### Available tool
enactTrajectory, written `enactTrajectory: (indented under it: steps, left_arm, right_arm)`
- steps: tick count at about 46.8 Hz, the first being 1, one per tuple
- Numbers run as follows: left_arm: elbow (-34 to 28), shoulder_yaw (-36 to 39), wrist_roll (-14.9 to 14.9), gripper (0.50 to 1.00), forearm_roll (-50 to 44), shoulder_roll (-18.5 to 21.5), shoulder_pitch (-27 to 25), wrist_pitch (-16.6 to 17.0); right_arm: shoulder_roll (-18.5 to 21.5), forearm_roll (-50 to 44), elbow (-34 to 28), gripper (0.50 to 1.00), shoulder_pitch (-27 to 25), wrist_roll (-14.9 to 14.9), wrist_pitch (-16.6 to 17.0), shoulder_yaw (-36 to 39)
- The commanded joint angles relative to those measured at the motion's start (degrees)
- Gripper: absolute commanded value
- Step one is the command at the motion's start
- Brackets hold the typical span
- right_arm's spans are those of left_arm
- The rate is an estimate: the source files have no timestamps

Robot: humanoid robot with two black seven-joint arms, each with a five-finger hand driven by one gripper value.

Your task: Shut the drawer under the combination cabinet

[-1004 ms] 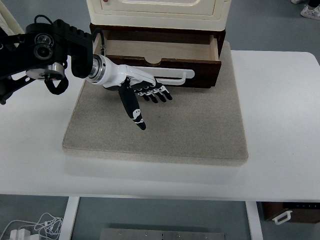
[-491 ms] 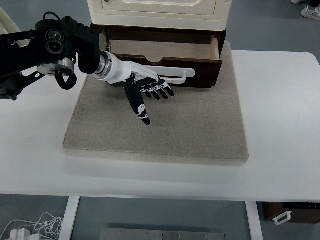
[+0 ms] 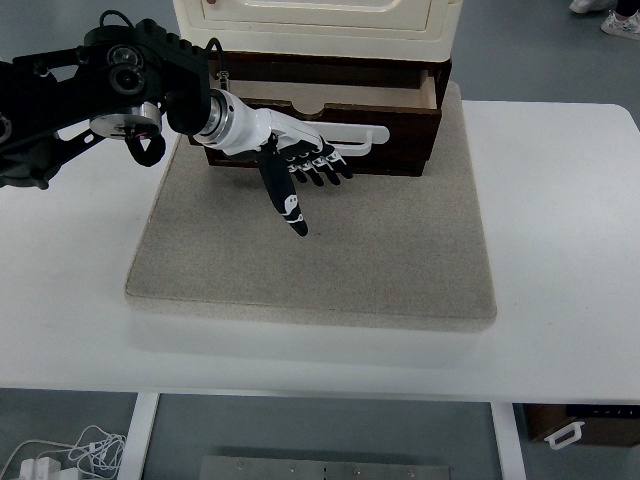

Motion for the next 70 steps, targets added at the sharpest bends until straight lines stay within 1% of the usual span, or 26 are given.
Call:
enactTrajectory:
  steps: [1, 16, 23, 34, 48, 57, 70]
  left_arm:
    - [1.1, -0.1, -0.1, 0.996, 0.1, -0.1, -0.1, 0.0]
    - [6.4, -0.5, -0.2, 0.996, 0.3, -0.9, -0.8, -0.3]
    - [7.5, -0.6, -0.2, 0.996, 0.4, -0.9, -0.8, -0.3]
    - [12.1, -0.8, -0.5, 0.996, 0.4, -2.0, -0.8, -0.3]
    - [13.5, -1.0, -0.6, 0.996, 0.4, -2.0, -0.8, 0.6]
    - [15.1, -1.0, -0.8, 0.996, 0.4, -2.0, -0.8, 0.6]
    - [15.0, -1.1, -0.9, 0.996, 0.3, -2.0, -0.9, 0.5]
  right_arm:
    - [0.0, 0.0, 0.0, 0.952, 0.0, -0.1, 0.0, 0.0]
    - [0.0, 0.0, 0.0, 0.952, 0.0, 0.0, 0.0, 0.0]
    - [0.0, 0.0, 0.0, 0.952, 0.0, 0.0, 0.0, 0.0]
    - [0.0, 0.0, 0.0, 0.952, 0.0, -0.1, 0.0, 0.0]
    - [0.0, 0.0, 0.0, 0.952, 0.0, 0.0, 0.0, 0.0]
    - [0.0, 0.0, 0.0, 0.952, 0.0, 0.0, 0.0, 0.0]
    - [0.0, 0.0, 0.0, 0.952, 0.0, 0.0, 0.0, 0.0]
